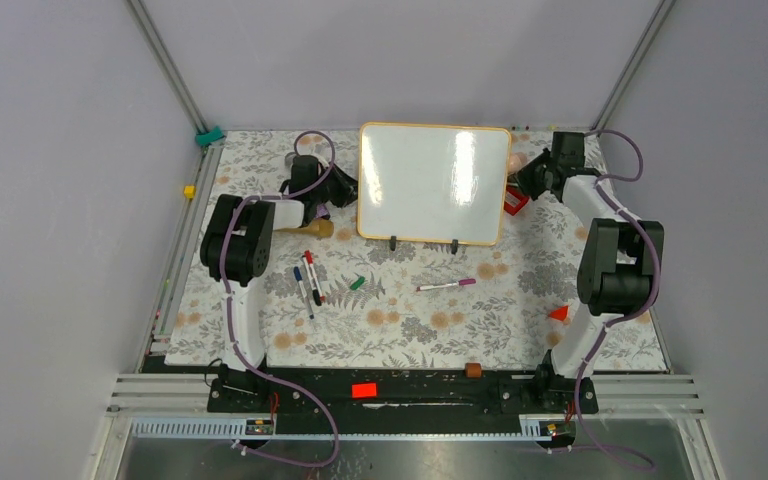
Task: Write a sentence on the whiteboard
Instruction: Move the whiteboard to the center of the board.
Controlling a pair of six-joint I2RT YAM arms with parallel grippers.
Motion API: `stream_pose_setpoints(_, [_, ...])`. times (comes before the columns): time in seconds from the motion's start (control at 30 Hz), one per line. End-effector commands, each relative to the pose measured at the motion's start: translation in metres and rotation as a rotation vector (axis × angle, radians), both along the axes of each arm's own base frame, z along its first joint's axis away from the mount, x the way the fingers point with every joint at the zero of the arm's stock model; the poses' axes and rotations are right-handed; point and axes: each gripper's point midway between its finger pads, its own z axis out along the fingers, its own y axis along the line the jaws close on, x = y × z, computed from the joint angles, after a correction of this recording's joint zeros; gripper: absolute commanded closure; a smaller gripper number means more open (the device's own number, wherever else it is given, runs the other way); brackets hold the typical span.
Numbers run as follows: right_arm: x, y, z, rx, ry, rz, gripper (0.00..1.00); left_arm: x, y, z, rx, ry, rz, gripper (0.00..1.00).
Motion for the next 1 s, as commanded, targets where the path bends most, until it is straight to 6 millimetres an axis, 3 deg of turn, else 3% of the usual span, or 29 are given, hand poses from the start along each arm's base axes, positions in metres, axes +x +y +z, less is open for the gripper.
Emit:
stream_pose_setpoints(0.0, [0.023,-0.011,0.02,0.079,-0.064,-0.021,1.0,-0.002,-0.004,0.04,-0.008,-0.12,-0.014,1.0])
stream_pose_setpoints(0.17, [0.053,-0.01,0.018,0.16,-0.105,-0.081,1.0,0.007,-0.002,0.045,-0.016,-0.131,0.013,1.0])
stream_pose_setpoints(0.27, [0.075,-0.002,0.028,0.222,-0.178,-0.081,1.0,0.011,-0.002,0.048,-0.02,-0.138,0.02,1.0])
stream_pose_setpoints(0.47, [0.1,0.022,0.035,0.331,-0.23,-0.046,1.0,0.011,-0.003,0.048,-0.025,-0.138,0.015,1.0])
stream_pose_setpoints(0.67, [0.109,0.037,0.033,0.46,-0.278,-0.019,1.0,0.0,-0.005,0.043,-0.028,-0.138,0.001,1.0])
stream_pose_setpoints(0.97, [0.101,0.057,0.031,0.532,-0.263,0.011,1.0,-0.014,-0.013,0.049,-0.035,-0.155,-0.025,1.0])
